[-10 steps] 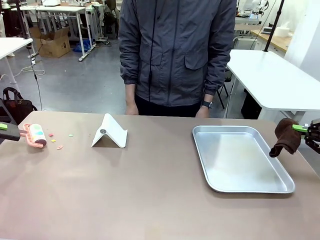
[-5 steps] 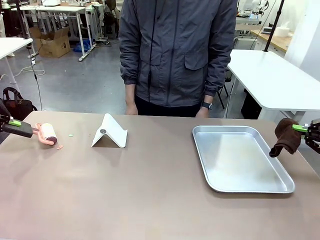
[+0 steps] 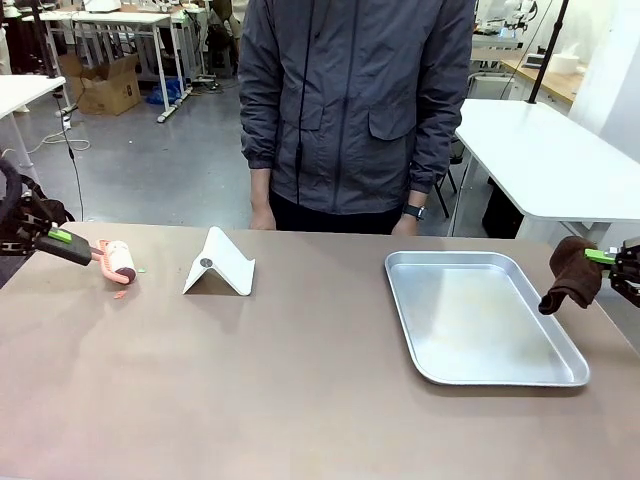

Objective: Clean the surface of the table.
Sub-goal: Clean the area not pointed to by the person.

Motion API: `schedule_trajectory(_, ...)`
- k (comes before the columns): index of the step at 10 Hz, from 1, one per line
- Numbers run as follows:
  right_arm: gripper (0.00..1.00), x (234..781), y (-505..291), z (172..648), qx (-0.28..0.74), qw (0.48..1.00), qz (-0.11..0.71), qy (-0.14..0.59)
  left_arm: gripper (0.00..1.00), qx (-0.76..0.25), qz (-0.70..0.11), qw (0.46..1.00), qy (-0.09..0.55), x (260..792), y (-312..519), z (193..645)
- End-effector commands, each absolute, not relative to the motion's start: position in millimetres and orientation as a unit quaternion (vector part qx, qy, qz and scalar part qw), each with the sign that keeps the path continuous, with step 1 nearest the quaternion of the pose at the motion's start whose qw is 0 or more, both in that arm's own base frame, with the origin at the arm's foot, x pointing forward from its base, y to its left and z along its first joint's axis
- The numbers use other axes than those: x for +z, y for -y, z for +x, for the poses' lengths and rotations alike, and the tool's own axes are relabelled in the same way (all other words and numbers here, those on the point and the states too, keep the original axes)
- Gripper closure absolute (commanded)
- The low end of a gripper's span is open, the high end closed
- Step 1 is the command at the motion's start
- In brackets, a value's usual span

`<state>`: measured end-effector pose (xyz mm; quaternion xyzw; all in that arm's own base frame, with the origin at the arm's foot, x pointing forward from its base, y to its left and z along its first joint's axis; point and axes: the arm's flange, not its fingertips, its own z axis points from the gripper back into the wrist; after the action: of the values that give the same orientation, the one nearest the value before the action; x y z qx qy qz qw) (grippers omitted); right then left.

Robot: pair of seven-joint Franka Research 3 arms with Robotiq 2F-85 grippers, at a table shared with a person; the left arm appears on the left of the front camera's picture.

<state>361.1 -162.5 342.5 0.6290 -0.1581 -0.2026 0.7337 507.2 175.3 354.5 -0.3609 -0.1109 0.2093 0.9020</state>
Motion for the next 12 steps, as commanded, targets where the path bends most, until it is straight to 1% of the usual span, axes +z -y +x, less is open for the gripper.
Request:
schedule_trajectory(1, 0.88, 349.6, 162.7, 361.4, -0.199, 0.737, 0.628, 0.153, 0.78, 0.209, -0.330, 0.915, 0.098, 356.0, -163.3, 524.1)
schedule_trajectory(4, 0.88, 349.6, 162.7, 361.4, -0.199, 0.737, 0.628, 0.153, 0.78, 0.202, -0.330, 0.918, 0.083, 365.0, -142.1, 547.9)
schedule_trajectory(6, 0.88, 349.6, 162.7, 361.4, -0.199, 0.737, 0.628, 0.153, 0.78, 0.189, -0.343, 0.915, 0.094, 369.2, -134.1, 548.9)
schedule_trajectory(7, 0.88, 349.6, 162.7, 361.4, -0.199, 0.737, 0.628, 0.153, 0.78, 0.169, -0.404, 0.890, 0.130, 380.3, -137.1, 545.9)
schedule_trajectory(8, 0.88, 349.6, 162.7, 361.4, -0.199, 0.737, 0.628, 0.153, 0.78, 0.141, -0.472, 0.858, 0.149, 396.3, -148.8, 537.7)
schedule_trajectory(10, 0.88, 349.6, 162.7, 361.4, -0.199, 0.737, 0.628, 0.153, 0.78, 0.098, -0.530, 0.824, 0.173, 418.7, -177.2, 506.8)
schedule_trajectory(12, 0.88, 349.6, 162.7, 361.4, -0.199, 0.737, 0.628, 0.153, 0.78, 0.058, -0.573, 0.801, 0.161, 429.3, -211.7, 470.0)
